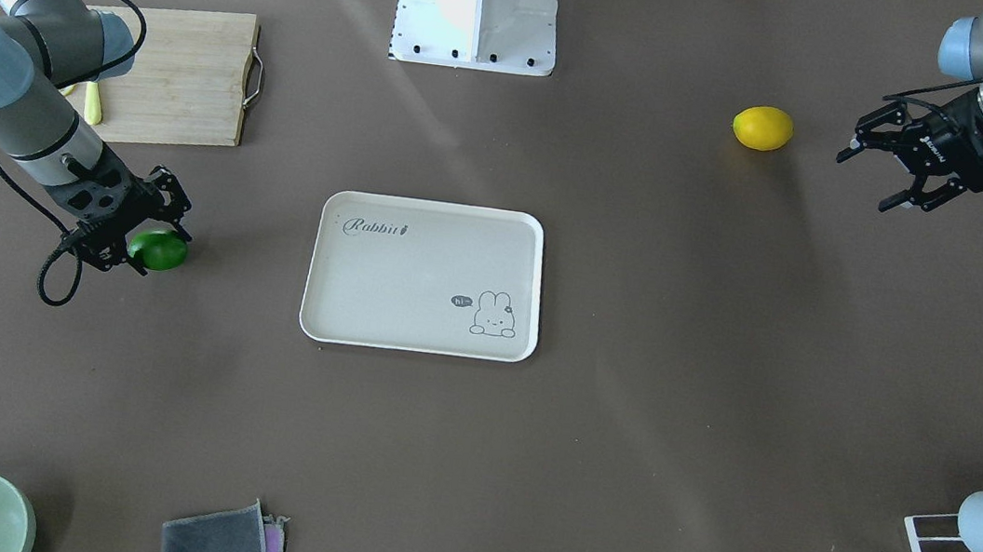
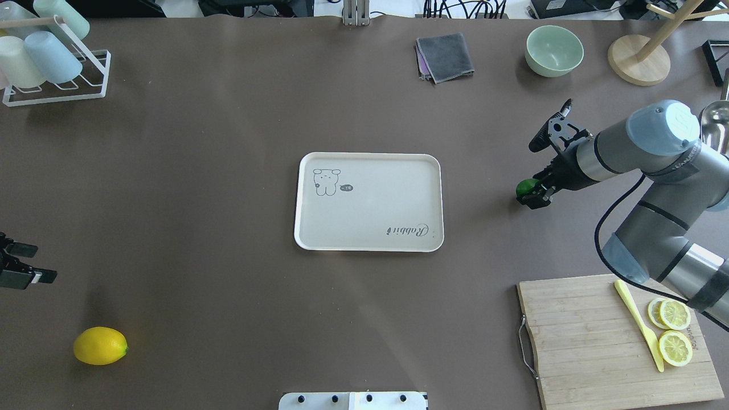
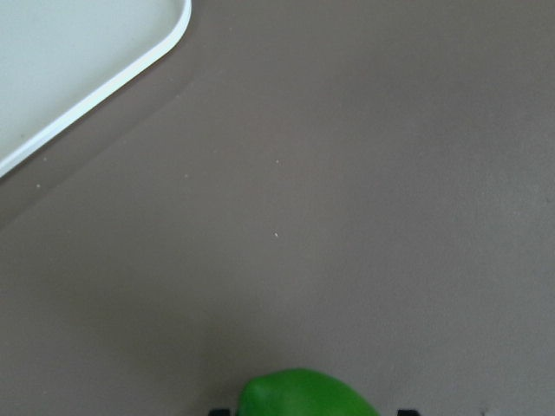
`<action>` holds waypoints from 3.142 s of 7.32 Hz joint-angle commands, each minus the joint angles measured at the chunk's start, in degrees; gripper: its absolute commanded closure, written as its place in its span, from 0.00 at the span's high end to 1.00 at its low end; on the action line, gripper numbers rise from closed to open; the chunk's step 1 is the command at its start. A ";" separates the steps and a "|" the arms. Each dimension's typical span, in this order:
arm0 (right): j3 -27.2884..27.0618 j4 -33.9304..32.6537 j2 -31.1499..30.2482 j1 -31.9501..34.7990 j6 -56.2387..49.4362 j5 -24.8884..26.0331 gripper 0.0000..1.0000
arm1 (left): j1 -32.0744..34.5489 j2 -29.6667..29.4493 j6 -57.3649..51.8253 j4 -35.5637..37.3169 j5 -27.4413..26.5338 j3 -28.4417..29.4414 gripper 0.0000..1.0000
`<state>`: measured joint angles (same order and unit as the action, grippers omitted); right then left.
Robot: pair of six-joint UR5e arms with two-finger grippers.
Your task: Place all lemons on tray
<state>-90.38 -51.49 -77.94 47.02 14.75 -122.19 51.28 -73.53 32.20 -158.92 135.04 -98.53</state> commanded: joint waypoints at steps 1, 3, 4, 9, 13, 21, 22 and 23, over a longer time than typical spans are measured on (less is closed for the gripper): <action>-3.82 -7.95 3.29 3.05 4.23 -4.26 0.00 | -3.45 2.24 -0.55 -6.10 -0.04 0.09 0.98; -10.05 -18.17 6.03 3.86 8.41 -4.73 0.00 | -5.83 3.83 -5.00 -11.83 -0.99 0.35 0.97; -14.00 -20.21 6.22 3.95 14.11 -4.81 0.00 | -5.93 4.53 -9.56 -12.46 -1.52 0.18 0.97; -20.28 -26.29 7.88 3.34 25.15 -4.38 0.00 | -19.63 -1.53 -10.49 -15.10 -10.49 0.09 0.95; -17.21 -26.21 10.87 -1.31 31.12 -1.14 0.00 | -20.87 -1.62 -10.58 -15.63 -10.49 0.35 0.95; -7.97 -25.94 18.43 -6.42 37.19 3.62 0.00 | -20.87 -1.09 -10.67 -19.67 -10.06 4.75 0.96; -6.49 -26.03 19.91 -6.42 37.80 3.62 0.00 | -21.22 -0.74 -10.49 -19.93 -9.79 4.75 0.80; -4.57 -26.03 21.50 -6.42 38.16 3.62 0.00 | -21.48 -0.13 -9.62 -21.15 -7.79 4.75 0.01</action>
<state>-96.98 -77.44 -58.22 40.64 52.39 -118.58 30.12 -74.31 21.83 -178.93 125.58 -93.92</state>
